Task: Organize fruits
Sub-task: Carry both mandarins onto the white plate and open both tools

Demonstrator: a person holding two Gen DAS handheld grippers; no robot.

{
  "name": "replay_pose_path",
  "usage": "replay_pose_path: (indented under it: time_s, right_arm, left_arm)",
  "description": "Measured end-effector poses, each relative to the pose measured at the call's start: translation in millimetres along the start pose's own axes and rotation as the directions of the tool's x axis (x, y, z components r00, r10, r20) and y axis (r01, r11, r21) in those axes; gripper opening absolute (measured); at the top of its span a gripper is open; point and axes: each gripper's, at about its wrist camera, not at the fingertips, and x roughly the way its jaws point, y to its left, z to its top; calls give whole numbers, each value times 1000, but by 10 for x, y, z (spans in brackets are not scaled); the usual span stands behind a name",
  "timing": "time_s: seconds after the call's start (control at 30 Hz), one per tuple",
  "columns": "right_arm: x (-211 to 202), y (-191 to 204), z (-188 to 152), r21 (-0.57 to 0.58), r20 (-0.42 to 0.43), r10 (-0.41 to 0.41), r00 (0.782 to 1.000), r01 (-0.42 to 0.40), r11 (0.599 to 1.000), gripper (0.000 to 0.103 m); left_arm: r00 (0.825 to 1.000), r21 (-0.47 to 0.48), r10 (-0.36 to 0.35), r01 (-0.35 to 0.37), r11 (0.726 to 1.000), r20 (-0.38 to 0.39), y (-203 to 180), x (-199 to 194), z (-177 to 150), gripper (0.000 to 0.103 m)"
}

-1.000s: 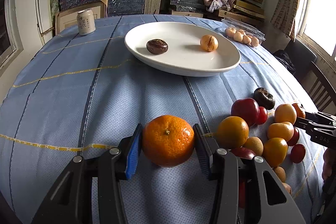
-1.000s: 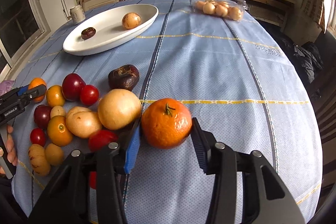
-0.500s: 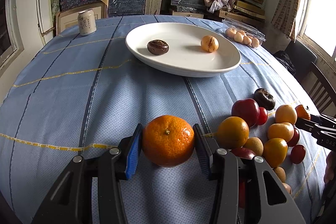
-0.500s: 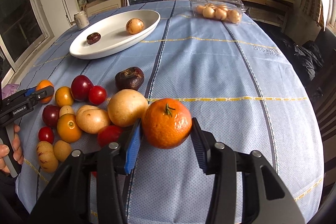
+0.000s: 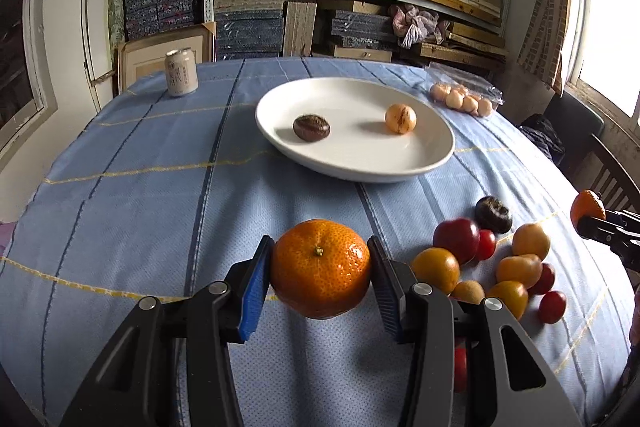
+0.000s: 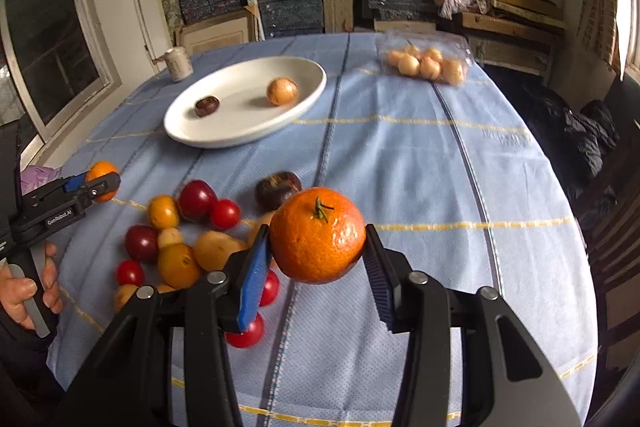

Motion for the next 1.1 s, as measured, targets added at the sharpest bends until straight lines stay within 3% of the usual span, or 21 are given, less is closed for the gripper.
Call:
replay_pose_path:
  time_s: [0.23, 0.53, 0.73, 1.1]
  right_arm:
    - [-46, 179, 487, -67, 37, 52, 998, -49, 997, 45]
    - [257, 337, 1169, -114, 41, 77, 996, -72, 991, 45]
    - [815, 393, 1496, -131, 1, 79, 997, -78, 988, 45]
    - [1763, 388, 1529, -128, -118, 56, 991, -71, 989, 45]
  left_arm:
    - [999, 41, 6, -8, 999, 43, -76, -88, 434, 48]
    - [1000, 40, 25, -25, 999, 1, -72, 449, 985, 48]
    - [999, 29, 33, -32, 999, -22, -76, 878, 1221, 48]
    - [994, 6, 43, -43, 999, -103, 8, 1692, 1547, 48]
